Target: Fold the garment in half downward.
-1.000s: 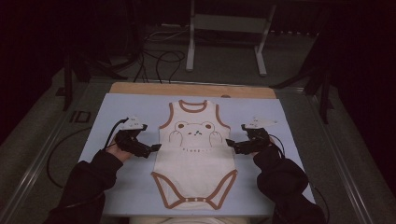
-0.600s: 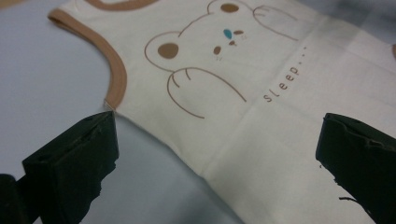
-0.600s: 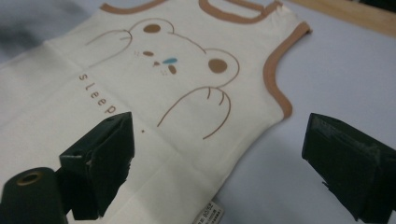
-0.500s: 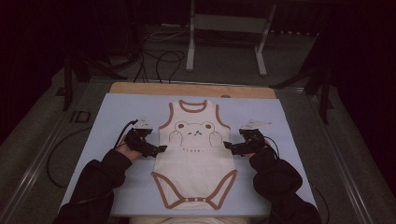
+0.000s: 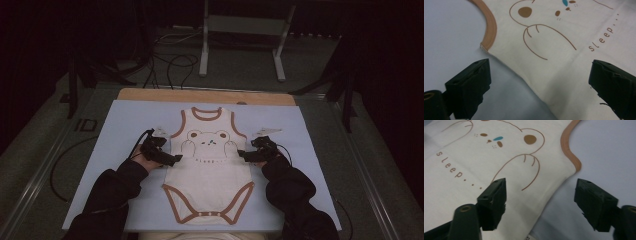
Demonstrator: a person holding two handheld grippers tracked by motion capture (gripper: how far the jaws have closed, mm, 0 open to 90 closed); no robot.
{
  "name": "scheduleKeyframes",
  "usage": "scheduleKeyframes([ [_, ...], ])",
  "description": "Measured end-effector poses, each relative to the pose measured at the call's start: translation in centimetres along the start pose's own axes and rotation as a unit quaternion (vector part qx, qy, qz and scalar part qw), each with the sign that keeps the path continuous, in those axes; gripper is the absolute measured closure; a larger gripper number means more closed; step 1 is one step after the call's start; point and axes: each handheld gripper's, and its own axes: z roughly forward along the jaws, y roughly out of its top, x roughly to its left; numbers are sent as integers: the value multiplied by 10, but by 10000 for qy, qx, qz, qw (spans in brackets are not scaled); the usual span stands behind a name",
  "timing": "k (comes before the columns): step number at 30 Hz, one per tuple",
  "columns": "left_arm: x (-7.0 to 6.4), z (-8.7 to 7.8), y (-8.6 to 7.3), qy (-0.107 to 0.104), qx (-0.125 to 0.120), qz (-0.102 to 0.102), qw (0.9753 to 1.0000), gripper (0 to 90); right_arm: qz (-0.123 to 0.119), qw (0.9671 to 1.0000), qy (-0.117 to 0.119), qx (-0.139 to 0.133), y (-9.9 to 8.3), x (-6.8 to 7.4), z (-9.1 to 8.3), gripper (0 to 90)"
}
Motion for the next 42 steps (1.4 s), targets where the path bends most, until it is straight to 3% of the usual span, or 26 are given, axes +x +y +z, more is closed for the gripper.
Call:
scheduleKeyframes([
  [8,1,9,-1,210,99,-89,9997,187,50,9997,-58,236,-2,-2,9,402],
  [12,2,14,-1,284,94,-138,9995,322,59,9994,-70,323,-2,-2,12,475],
  [16,3,14,-1,411,125,-274,9987,416,-20,9991,-150,385,-1,0,14,525],
  [17,3,14,-1,508,164,-295,9981,451,-113,9989,-181,421,0,1,14,567],
  [21,-2,15,0,575,192,-302,9977,536,-205,9986,-176,464,1,5,14,682],
  [22,-2,15,0,575,192,-302,9977,559,-205,9986,-176,464,1,5,14,682],
  [23,-4,15,1,558,205,-275,9979,592,-258,9985,-129,469,1,7,14,754],
  [28,-6,16,3,527,251,-323,9978,687,-409,9975,-30,581,3,11,14,877],
  [33,-6,17,5,359,242,-410,9982,808,-468,9970,-29,623,5,12,15,892],
  [35,-5,17,5,200,220,-479,9984,864,-495,9968,-34,625,5,13,15,896],
  [38,-4,17,4,95,194,-545,9983,883,-532,9965,-46,644,6,13,14,898],
  [42,-3,14,5,105,173,-512,9985,888,-551,9967,-59,601,6,12,12,899],
])
